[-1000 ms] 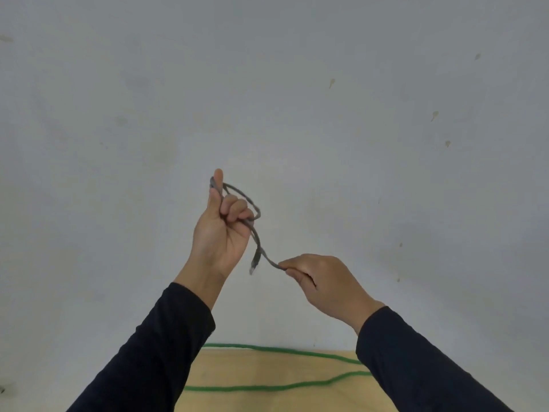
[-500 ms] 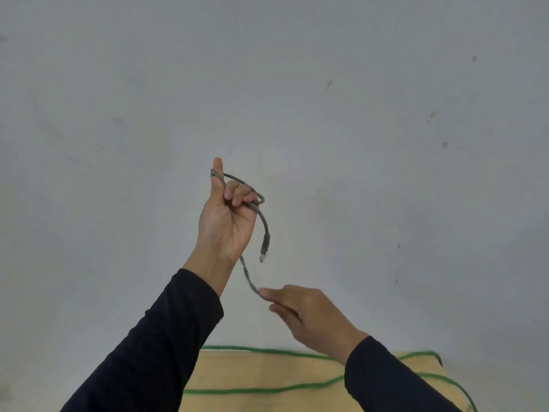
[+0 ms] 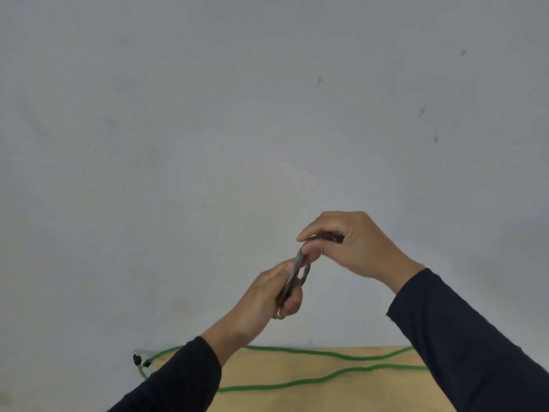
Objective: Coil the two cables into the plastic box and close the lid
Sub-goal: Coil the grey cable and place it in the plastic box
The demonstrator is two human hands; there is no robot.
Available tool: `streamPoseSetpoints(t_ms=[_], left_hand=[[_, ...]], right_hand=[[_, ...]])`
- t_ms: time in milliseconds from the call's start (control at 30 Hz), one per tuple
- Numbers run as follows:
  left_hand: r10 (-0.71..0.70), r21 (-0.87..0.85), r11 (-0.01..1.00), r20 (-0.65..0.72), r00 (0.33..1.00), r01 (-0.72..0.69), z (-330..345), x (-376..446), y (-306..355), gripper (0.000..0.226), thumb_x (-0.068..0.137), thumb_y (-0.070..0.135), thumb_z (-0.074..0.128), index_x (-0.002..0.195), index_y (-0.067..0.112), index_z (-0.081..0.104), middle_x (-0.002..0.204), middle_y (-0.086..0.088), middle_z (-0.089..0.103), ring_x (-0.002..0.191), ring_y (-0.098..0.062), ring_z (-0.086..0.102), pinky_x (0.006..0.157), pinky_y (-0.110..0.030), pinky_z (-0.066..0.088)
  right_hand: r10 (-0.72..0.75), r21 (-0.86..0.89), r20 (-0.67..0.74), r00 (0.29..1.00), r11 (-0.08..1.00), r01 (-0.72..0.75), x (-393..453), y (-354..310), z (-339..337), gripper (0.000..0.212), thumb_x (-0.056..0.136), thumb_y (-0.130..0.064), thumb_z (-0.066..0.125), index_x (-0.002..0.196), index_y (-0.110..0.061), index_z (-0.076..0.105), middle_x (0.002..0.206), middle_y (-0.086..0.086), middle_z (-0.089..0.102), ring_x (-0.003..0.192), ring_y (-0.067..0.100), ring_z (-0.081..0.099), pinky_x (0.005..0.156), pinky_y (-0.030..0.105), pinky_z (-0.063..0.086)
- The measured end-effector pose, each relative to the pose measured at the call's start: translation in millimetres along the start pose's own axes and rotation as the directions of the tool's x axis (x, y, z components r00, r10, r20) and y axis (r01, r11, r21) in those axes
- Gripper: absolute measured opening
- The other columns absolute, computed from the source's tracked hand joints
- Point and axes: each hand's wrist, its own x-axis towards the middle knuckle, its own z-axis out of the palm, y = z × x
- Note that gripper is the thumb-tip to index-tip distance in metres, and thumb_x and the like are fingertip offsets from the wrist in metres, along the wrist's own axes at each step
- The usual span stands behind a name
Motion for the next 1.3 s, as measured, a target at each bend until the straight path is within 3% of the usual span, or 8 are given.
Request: streamPoseSetpoints(t_ms=[300,500,633,733,800,900,1067,1300], left_hand=[[0.049,-0.605,0.796,0.041,0.998,-0.014,8.2,1.3,42.5,0.043,0.096,0.034,0.031,0.125,0.018,0.058,0.054,0.008,0.014,0.046,-0.008,0.014,0.046,-0.020,0.014],[0.130,-0.797,0.515,-0.292,0.948,-0.316,-12.7,28.9,82.8,0.039,0.100,0.030,0.026,0.121,0.017,0.056,0.047,0.007,0.027,0.042,-0.005,0.023,0.047,-0.013,0.026],[0.085,-0.630,0.669,-0.461,0.883,-0.394,-30.1,39.6,75.9,0.040,0.102,0.035,0.023,0.129,0.024,0.050,0.049,0.007,0.030,0.045,-0.006,0.031,0.050,-0.015,0.035],[0.118,-0.124,0.971,-0.502,0.857,-0.207,-34.1,33.8,52.8,0.036,0.101,0.039,0.021,0.128,0.042,0.045,0.055,0.009,0.034,0.052,-0.007,0.032,0.054,-0.020,0.030],[0.153,0.194,0.978,-0.429,0.890,-0.075,-35.0,24.7,33.3,0.034,0.100,0.041,0.022,0.127,0.049,0.041,0.059,0.008,0.039,0.056,-0.008,0.035,0.056,-0.020,0.030],[0.147,0.398,0.917,-0.257,0.955,-0.034,-33.2,4.5,10.7,0.029,0.098,0.045,0.028,0.113,0.056,0.050,0.062,0.007,0.046,0.063,-0.008,0.044,0.060,-0.013,0.037],[0.012,0.335,0.942,-0.047,0.999,0.005,-13.5,-18.0,2.8,0.038,0.095,0.043,0.032,0.079,0.020,0.057,0.053,0.007,0.047,0.050,-0.008,0.039,0.056,-0.018,0.033],[0.076,-0.103,0.992,0.090,0.993,-0.067,-1.3,-21.6,20.5,0.043,0.094,0.034,0.030,0.121,0.025,0.062,0.047,0.013,0.024,0.044,-0.008,0.018,0.047,-0.020,0.021]], right_hand=[[0.133,0.234,-0.217,0.967,0.969,-0.080,-7.2,22.6,22.8,0.027,0.088,-0.034,0.048,0.109,-0.030,0.064,0.057,-0.020,0.056,0.050,0.001,0.043,0.056,0.009,0.035],[0.165,0.033,-0.053,0.985,0.986,-0.164,-30.6,42.2,89.5,0.033,0.097,-0.024,0.040,0.128,-0.034,0.046,0.056,-0.016,0.042,0.042,0.000,0.043,0.048,0.012,0.032],[0.121,-0.059,0.158,0.980,0.992,-0.113,-47.0,22.4,112.3,0.040,0.099,-0.031,0.033,0.139,-0.029,0.036,0.061,-0.014,0.044,0.047,-0.001,0.042,0.052,0.011,0.033],[0.013,-0.085,0.141,0.990,0.996,-0.001,-44.4,6.3,103.3,0.038,0.098,-0.027,0.038,0.135,-0.021,0.042,0.096,-0.004,0.069,0.084,0.001,0.062,0.078,0.017,0.047],[-0.060,-0.141,0.100,0.993,0.987,0.074,-37.5,1.9,86.3,0.031,0.094,-0.024,0.046,0.123,-0.019,0.056,0.110,-0.001,0.069,0.097,0.009,0.062,0.085,0.025,0.048],[-0.051,-0.101,0.066,0.996,0.993,0.058,-27.3,1.6,51.7,0.020,0.085,-0.019,0.064,0.104,-0.022,0.069,0.076,-0.014,0.062,0.066,-0.001,0.054,0.066,0.010,0.039],[0.058,0.012,0.157,0.986,0.998,-0.061,-12.4,-0.6,4.0,0.017,0.075,-0.022,0.075,0.090,-0.030,0.073,0.067,-0.007,0.054,0.060,0.009,0.050,0.062,0.019,0.042],[0.101,0.241,0.068,0.993,0.964,-0.114,-3.5,0.4,-28.4,0.016,0.065,-0.031,0.071,0.079,-0.024,0.075,0.060,-0.002,0.062,0.055,0.010,0.049,0.055,0.017,0.041]])
